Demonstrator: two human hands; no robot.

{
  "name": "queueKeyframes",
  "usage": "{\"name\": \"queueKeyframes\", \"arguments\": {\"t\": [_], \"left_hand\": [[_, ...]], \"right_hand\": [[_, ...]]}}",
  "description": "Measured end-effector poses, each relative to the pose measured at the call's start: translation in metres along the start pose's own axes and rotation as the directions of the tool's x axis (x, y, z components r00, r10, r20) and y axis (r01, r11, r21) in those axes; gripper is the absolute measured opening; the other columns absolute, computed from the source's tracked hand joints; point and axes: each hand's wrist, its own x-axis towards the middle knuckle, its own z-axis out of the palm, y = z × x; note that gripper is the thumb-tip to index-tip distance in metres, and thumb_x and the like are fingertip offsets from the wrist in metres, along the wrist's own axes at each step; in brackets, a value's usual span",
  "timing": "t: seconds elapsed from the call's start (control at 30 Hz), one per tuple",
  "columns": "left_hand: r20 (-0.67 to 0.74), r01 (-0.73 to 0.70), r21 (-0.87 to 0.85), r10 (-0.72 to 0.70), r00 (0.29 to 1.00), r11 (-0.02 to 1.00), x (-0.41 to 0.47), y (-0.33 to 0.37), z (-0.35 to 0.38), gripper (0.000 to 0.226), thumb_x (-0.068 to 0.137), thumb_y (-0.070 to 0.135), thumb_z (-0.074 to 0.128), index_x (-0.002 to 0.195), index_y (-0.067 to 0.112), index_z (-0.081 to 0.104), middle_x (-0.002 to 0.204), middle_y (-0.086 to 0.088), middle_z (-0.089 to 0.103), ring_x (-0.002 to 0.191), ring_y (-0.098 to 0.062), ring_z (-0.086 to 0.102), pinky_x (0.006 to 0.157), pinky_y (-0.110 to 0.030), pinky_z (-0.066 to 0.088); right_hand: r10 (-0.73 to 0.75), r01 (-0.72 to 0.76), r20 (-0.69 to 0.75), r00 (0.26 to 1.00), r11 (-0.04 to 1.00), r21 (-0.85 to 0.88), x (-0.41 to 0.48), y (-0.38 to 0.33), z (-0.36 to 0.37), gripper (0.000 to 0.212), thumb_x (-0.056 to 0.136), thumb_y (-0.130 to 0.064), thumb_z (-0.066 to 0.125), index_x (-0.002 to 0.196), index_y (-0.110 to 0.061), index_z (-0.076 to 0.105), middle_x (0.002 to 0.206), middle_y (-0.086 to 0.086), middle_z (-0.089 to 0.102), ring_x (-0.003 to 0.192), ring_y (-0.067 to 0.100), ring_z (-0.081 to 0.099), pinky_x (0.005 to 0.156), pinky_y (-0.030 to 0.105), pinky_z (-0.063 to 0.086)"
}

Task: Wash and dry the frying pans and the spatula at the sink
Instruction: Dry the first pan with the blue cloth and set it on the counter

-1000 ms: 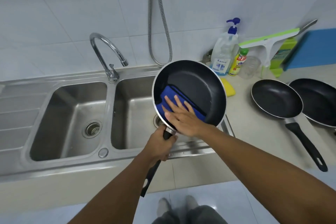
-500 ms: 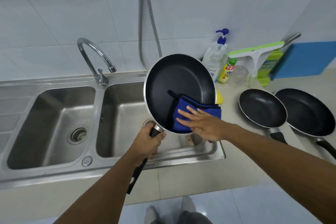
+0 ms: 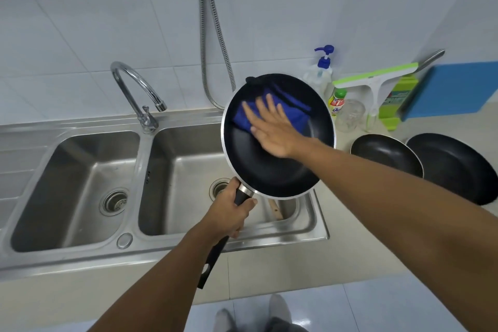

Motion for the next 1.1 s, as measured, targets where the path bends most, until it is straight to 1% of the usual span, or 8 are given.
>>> {"name": "queueKeyframes", "arguments": {"t": [0.1,0.2,0.37,0.6,0.7,0.8,0.97,1.1], "left_hand": [[-0.027,-0.001,-0.028,0.001,1.0,1.0,0.001,0.0,-0.005,0.032,0.101,0.019,0.06,0.126,0.035,0.049,0.07,-0.008,0.046,0.042,-0.012,0.037,0.041,-0.024,0.035],[-0.052,0.011,-0.085,-0.016,0.999,0.996,0.001,0.0,-0.008,0.029,0.101,0.019,0.061,0.124,0.035,0.05,0.073,-0.011,0.045,0.045,-0.014,0.035,0.042,-0.023,0.032],[-0.014,0.003,-0.051,-0.003,1.0,0.999,-0.004,-0.001,-0.008,0.031,0.101,0.021,0.062,0.127,0.034,0.051,0.07,-0.009,0.048,0.043,-0.012,0.039,0.042,-0.024,0.036],[-0.072,-0.024,-0.137,0.014,0.997,0.99,-0.005,0.011,-0.005,0.016,0.102,0.018,0.061,0.116,0.022,0.054,0.074,-0.011,0.046,0.045,-0.012,0.038,0.041,-0.023,0.034],[-0.099,-0.016,-0.155,0.0,0.995,0.988,0.008,0.022,-0.015,0.012,0.102,0.017,0.059,0.112,0.021,0.053,0.077,-0.013,0.045,0.046,-0.014,0.034,0.04,-0.022,0.028],[-0.098,-0.005,-0.192,-0.015,0.995,0.981,0.015,0.028,-0.01,0.011,0.103,0.015,0.057,0.112,0.021,0.052,0.077,-0.013,0.043,0.045,-0.014,0.031,0.041,-0.021,0.025],[-0.108,0.036,-0.21,-0.06,0.992,0.977,0.02,0.024,-0.001,0.006,0.104,0.01,0.05,0.108,0.012,0.047,0.073,-0.012,0.04,0.044,-0.014,0.03,0.043,-0.024,0.024],[-0.104,0.029,-0.202,-0.05,0.993,0.979,0.02,0.023,-0.011,0.015,0.102,0.003,0.041,0.099,0.016,0.047,0.064,-0.007,0.04,0.044,-0.013,0.03,0.043,-0.023,0.023]], "right_hand": [[-0.233,0.234,0.066,0.97,0.972,-0.009,-0.02,-0.027,0.018,0.058,0.109,-0.031,0.026,0.161,-0.021,0.001,0.169,0.006,-0.006,0.153,0.026,-0.02,0.124,0.045,-0.013],[-0.381,0.392,0.1,0.919,0.909,-0.138,-0.033,-0.024,0.027,0.056,0.109,-0.038,0.022,0.159,-0.027,-0.001,0.169,-0.001,-0.003,0.154,0.02,-0.015,0.125,0.045,-0.009],[-0.225,0.191,-0.065,0.972,0.923,-0.335,0.0,0.006,0.006,0.063,0.101,-0.06,0.013,0.158,-0.037,-0.002,0.168,0.001,0.013,0.156,0.027,-0.001,0.125,0.051,0.001],[0.177,-0.209,-0.192,0.965,0.964,-0.164,-0.019,0.057,0.003,0.084,0.087,-0.046,0.017,0.159,-0.003,0.012,0.166,0.02,0.014,0.155,0.034,0.005,0.126,0.047,0.007],[0.269,-0.285,-0.122,0.955,0.948,-0.139,-0.05,0.066,0.03,0.092,0.083,-0.052,0.02,0.157,0.003,0.016,0.164,0.021,0.017,0.154,0.035,0.005,0.126,0.048,0.005],[0.257,-0.253,-0.059,0.965,0.965,0.063,-0.072,0.047,0.056,0.085,0.083,-0.047,0.019,0.154,-0.003,0.031,0.161,0.014,0.03,0.153,0.032,0.013,0.125,0.046,0.004],[0.125,-0.103,-0.012,0.992,0.867,0.487,-0.085,-0.008,0.066,0.049,0.103,-0.023,0.039,0.152,-0.016,0.042,0.16,-0.001,0.038,0.151,0.013,0.025,0.123,0.024,0.004],[0.045,0.032,-0.127,0.991,0.84,0.541,-0.087,-0.037,0.067,0.051,0.106,-0.041,0.043,0.153,-0.019,0.041,0.156,-0.002,0.042,0.147,0.011,0.031,0.123,0.027,0.017]]}}
